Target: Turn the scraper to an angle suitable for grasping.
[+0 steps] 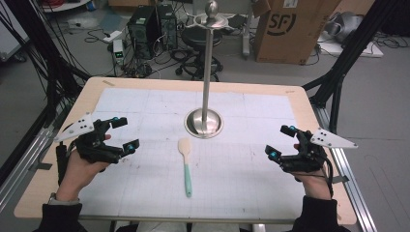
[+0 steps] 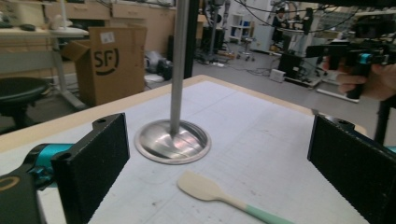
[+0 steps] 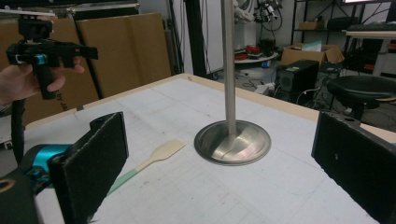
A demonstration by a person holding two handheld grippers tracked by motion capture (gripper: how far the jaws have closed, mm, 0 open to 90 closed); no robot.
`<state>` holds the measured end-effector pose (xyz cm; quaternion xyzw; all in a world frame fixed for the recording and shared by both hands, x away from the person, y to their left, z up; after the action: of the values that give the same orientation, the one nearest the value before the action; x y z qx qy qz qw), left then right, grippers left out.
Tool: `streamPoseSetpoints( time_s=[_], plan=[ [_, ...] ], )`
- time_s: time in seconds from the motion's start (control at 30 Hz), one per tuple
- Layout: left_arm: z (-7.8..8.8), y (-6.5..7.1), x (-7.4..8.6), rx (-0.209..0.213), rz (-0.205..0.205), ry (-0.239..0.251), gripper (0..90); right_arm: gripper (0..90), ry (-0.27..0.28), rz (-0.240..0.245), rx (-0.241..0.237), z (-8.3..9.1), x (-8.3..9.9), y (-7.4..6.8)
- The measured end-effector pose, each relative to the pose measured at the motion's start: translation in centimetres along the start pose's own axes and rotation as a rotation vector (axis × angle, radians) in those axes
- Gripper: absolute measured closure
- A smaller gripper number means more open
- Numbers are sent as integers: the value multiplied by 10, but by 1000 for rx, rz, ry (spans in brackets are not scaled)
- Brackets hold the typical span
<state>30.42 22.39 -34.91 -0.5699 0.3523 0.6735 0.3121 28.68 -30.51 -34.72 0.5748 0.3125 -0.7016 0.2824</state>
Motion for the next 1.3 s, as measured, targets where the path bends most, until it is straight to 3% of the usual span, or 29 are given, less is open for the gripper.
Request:
streamPoseSetpoints(
  time_s=[0.23,0.37,0.4,0.5,0.6,0.7,0.77,0.8,0.83,0.9,0.97,1.07,1.17,1.3],
  plan=[
    [-9,3,6,17,-12,-30,60,25,-5,-10,1,-1,2,2],
    [-12,5,7,93,88,-19,86,25,-10,-12,3,-1,3,2],
    [-13,5,7,98,96,-21,97,25,-9,-10,3,-1,3,2],
    [-18,9,9,76,51,-47,121,25,-7,-10,4,0,3,2],
    [-24,15,11,59,8,-67,305,25,-3,-13,6,2,3,3],
    [-30,21,13,48,-14,-72,449,25,-2,-19,6,2,3,2],
    [-33,25,15,51,-24,-103,587,25,-2,-16,4,2,3,2],
    [-35,27,16,33,-36,-114,587,25,-1,-11,1,2,4,2],
    [-37,29,17,23,-44,-119,677,25,-2,-10,-3,2,4,2],
    [-42,30,20,33,-36,-132,711,25,-4,-10,-5,1,4,2],
    [-47,30,22,40,-36,-148,829,25,-7,-12,-7,1,5,1],
    [-56,30,27,58,-40,-176,889,25,-5,-14,-5,2,5,1],
    [-68,30,32,53,-40,-208,897,25,0,-17,-6,3,5,1],
    [-87,30,38,83,-30,-245,897,25,4,-17,-2,3,6,2]
  ],
)
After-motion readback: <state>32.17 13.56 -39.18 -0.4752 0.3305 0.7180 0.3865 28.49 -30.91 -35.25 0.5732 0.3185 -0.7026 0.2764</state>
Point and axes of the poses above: each handheld gripper's, and its own axes: z roughly backward along the jaws, x roughly out of its underside, y roughly to its right, the point moved 2 cm from there along -z, roughly forward along the jaws
